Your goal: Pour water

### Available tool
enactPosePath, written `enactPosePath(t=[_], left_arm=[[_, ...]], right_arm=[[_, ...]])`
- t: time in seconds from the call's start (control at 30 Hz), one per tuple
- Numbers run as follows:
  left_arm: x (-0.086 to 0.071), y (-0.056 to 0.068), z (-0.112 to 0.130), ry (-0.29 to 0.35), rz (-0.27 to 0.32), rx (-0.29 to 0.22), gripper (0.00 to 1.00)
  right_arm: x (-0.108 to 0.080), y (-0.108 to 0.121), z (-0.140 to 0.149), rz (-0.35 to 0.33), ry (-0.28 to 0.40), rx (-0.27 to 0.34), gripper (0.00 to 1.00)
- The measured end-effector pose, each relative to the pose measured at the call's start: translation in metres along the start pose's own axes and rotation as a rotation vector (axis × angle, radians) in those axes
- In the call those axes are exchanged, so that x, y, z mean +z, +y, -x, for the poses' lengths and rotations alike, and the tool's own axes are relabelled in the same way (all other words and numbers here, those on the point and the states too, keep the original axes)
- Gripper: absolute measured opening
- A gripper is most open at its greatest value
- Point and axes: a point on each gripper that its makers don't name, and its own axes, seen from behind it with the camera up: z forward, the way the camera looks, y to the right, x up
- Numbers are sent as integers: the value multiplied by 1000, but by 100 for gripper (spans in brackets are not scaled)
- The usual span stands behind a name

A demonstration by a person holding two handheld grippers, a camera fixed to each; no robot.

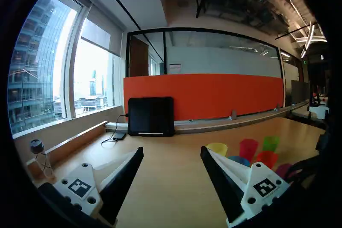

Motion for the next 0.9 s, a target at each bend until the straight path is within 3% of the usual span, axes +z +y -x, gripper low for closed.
enactPosePath(t=[0.57,0.77,0.9], left_arm=[[24,15,-115,14,117,-1,100],[31,14,-148,20,145,-9,100],[33,15,-158,22,164,-4,100]], right_arm=[[24,-4,-100,-53,-16,-6,99],[29,-6,-128,-63,-16,-18,99],[33,-7,-136,-74,-14,-20,99]])
